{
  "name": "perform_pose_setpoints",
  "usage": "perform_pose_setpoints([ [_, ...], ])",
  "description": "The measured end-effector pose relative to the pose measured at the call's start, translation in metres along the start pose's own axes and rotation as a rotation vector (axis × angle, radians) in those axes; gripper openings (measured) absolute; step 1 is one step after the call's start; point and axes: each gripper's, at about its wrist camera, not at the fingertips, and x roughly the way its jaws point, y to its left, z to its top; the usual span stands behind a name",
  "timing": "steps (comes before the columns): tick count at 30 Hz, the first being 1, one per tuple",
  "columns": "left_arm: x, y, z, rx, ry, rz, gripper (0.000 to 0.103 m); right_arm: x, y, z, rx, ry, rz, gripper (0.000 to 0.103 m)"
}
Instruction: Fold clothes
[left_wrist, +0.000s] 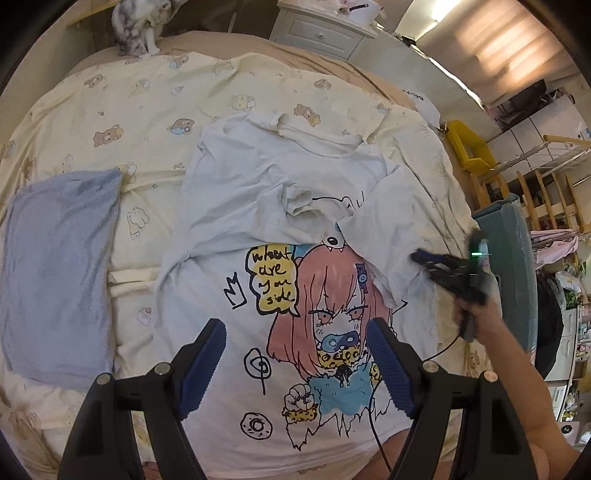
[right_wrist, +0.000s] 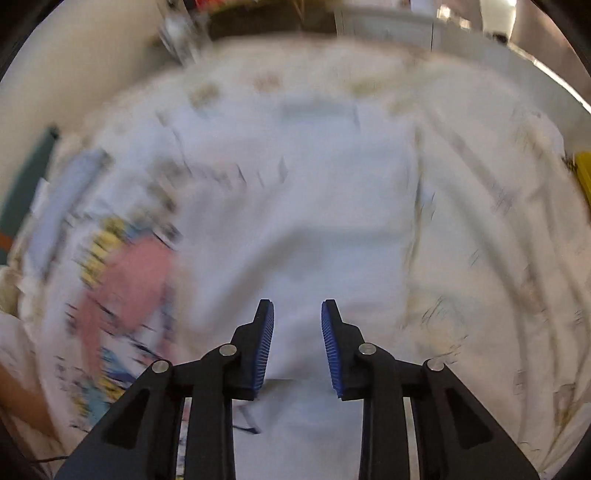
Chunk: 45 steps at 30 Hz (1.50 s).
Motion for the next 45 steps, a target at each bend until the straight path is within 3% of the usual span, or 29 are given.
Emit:
perform_pose_setpoints([
  [3,0.003,0.000,-0.001,0.035,-0.017,0.040,0.079,0.038,0.000,-0.014,0.016,0.119,-0.047,0.030],
  [4,0.006,0.002,-0.001,0.050,-0.018,0.049,0.079,0.033,-0.001,-0.014,0.025,0.106,-0.031,0.031],
  [6,0.021,0.009,0.006,0.087,0.022,-0.019,0.079,0.008,-0.009,-0.005,0.064,0.045,0.048,0.031],
  [8,0.033,0.022,0.020,0.191,-0.069,-0.014,0.079,-0.026,-0.018,0.006,0.091,-0.050,0.117,0.031],
  [10,0.048,0.038,0.038,0.290,-0.153,0.014,0.079,-0.054,-0.028,0.021,0.077,-0.113,0.125,0.044],
  [12,0.074,0.063,0.064,0.313,-0.164,-0.044,0.079,-0.066,-0.037,0.036,0.062,-0.143,0.107,0.078],
  [13,0.089,0.071,0.077,0.335,-0.150,-0.021,0.079,-0.069,-0.042,0.043,0.055,-0.156,0.093,0.079],
  [16,0.123,0.091,0.107,0.438,-0.168,0.044,0.079,-0.075,-0.056,0.064,0.028,-0.179,0.046,0.079],
  [21,0.167,0.129,0.159,0.361,-0.173,-0.045,0.079,-0.050,-0.073,0.088,-0.013,-0.126,-0.009,0.079],
  [22,0.176,0.134,0.170,0.349,-0.172,-0.045,0.079,-0.043,-0.075,0.091,-0.019,-0.110,-0.016,0.079],
  [24,0.194,0.135,0.187,0.385,-0.175,0.031,0.079,-0.038,-0.086,0.091,-0.020,-0.090,-0.007,0.078],
  [26,0.212,0.140,0.204,0.379,-0.149,0.043,0.079,-0.029,-0.097,0.092,-0.007,-0.080,0.015,0.078],
  [29,0.225,0.142,0.218,0.385,-0.141,0.050,0.079,-0.018,-0.108,0.094,0.036,-0.096,0.058,0.078],
  [36,0.242,0.129,0.236,0.386,-0.128,-0.007,0.079,0.011,-0.120,0.111,0.067,-0.074,0.036,0.078],
  [42,0.264,0.104,0.248,0.390,-0.126,0.111,0.079,0.047,-0.121,0.139,0.118,-0.024,-0.043,0.078],
  [43,0.266,0.101,0.249,0.393,-0.128,0.124,0.079,0.052,-0.120,0.142,0.129,-0.013,-0.037,0.075],
  [45,0.266,0.096,0.250,0.397,-0.146,0.144,0.062,0.057,-0.116,0.146,0.132,-0.014,-0.016,0.035],
])
